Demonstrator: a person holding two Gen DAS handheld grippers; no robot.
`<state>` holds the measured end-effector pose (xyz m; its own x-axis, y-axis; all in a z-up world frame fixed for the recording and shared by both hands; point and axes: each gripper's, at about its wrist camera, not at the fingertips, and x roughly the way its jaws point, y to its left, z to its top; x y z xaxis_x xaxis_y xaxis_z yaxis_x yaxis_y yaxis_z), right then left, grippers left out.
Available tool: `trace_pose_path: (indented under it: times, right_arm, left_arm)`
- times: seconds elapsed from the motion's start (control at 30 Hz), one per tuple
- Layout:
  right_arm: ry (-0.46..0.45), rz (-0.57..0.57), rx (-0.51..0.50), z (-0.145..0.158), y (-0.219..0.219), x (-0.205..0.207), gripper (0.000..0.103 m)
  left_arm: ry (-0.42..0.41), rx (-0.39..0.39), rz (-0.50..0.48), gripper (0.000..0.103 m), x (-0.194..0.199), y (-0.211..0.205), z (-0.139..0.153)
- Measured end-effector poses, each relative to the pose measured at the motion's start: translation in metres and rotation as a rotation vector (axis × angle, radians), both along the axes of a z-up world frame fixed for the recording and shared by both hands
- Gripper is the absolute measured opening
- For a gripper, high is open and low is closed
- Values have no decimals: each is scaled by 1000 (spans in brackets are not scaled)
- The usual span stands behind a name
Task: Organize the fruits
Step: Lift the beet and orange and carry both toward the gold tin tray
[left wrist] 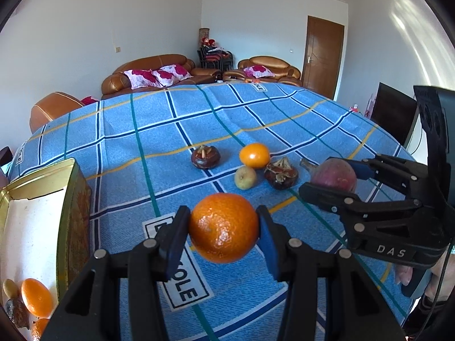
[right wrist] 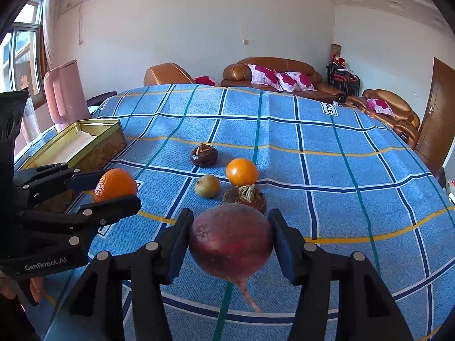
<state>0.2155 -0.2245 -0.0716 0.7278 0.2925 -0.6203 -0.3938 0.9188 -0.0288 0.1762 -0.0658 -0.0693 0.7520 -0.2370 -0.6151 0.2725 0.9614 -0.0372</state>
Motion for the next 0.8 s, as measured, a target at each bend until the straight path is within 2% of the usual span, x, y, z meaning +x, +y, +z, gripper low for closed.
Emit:
trace_pose_path:
  times: [0.8]
  right_arm:
    - [-115, 28, 58, 13, -7, -19, 56]
  left_arm:
    - [-151, -18, 56, 49, -23, 9, 16]
